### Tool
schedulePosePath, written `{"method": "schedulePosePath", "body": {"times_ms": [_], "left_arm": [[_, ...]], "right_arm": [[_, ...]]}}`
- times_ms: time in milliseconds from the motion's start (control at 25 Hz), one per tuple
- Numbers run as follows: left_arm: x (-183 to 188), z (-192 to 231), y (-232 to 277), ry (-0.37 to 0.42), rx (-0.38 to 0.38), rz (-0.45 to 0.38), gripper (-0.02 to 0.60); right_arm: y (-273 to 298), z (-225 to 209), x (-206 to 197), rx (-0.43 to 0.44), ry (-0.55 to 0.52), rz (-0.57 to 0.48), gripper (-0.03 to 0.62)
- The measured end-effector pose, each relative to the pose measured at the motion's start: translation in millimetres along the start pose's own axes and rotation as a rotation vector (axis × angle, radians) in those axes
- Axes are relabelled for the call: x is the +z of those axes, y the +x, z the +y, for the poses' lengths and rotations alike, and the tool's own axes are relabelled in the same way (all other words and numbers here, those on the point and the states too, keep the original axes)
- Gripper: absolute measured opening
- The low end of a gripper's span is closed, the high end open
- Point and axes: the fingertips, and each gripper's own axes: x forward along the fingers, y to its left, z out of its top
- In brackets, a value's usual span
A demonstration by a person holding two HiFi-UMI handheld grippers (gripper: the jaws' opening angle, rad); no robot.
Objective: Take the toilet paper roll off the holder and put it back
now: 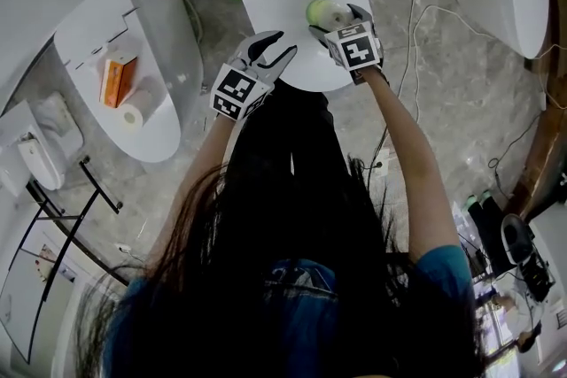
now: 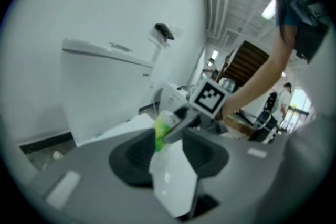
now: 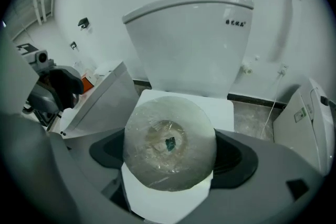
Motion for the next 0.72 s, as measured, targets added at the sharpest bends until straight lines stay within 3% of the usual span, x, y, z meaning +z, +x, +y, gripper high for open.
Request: {"method": "schedulePosePath", "body": {"times_ms": [240, 400, 720], "left_arm": [[20.6, -9.3, -12.9, 0.013, 0.006, -0.034, 0.146], [44.3, -21.5, -16.3, 0.026, 0.001, -0.068, 0.146], [84.2, -46.0, -21.0, 0.053, -0.016, -0.117, 0.144]], "right_arm": [[-77.0, 16.1, 18.9, 0.056, -0.035, -0.078, 0.456], [-129.8, 23.7, 21.4, 0.07, 0.031, -0.13, 0.456], [-191.4, 33.4, 29.9, -0.003, 0.114, -0.237, 0.456]]}}
